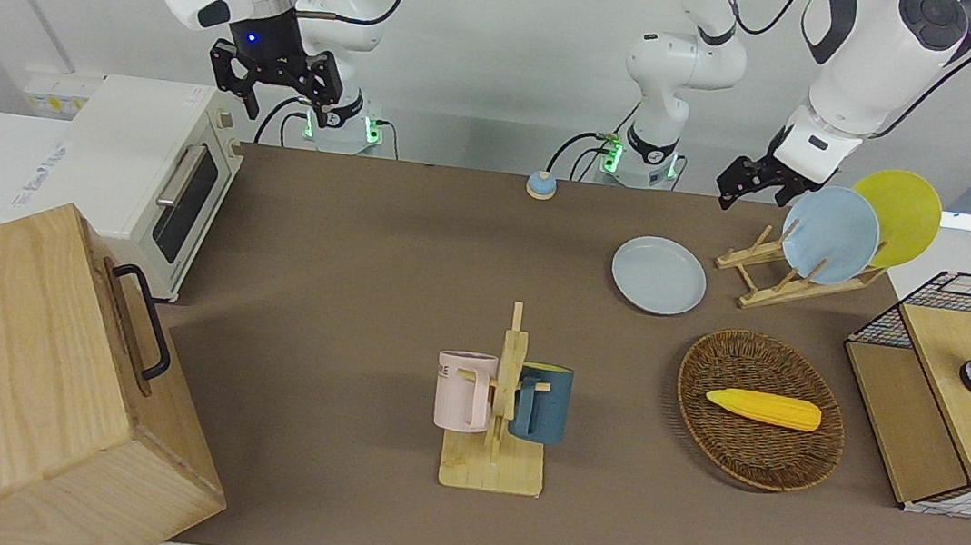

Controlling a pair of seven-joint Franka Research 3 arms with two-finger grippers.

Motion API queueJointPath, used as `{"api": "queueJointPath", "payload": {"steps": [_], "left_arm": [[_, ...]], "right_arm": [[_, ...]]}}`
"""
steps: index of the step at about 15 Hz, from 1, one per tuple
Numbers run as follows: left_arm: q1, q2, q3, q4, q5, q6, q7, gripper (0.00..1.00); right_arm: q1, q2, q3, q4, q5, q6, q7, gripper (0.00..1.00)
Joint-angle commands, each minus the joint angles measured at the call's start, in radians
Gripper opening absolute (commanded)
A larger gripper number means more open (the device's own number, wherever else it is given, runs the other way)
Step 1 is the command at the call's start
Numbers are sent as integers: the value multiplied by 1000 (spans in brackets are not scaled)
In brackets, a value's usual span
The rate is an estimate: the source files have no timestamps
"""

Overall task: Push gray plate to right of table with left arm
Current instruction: 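Move the left gripper down beside the gray plate's edge nearest it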

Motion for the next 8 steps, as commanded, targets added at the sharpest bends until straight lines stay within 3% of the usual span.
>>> {"api": "queueJointPath", "payload": {"steps": [1,8], "left_arm": [[31,-19,17,-112,-63,69,47,987],[62,-68,31,-377,-68,252,96,949]], "right_arm": [[-24,-27,14,-27,21,0,10,996],[-24,-27,14,-27,21,0,10,996]]}}
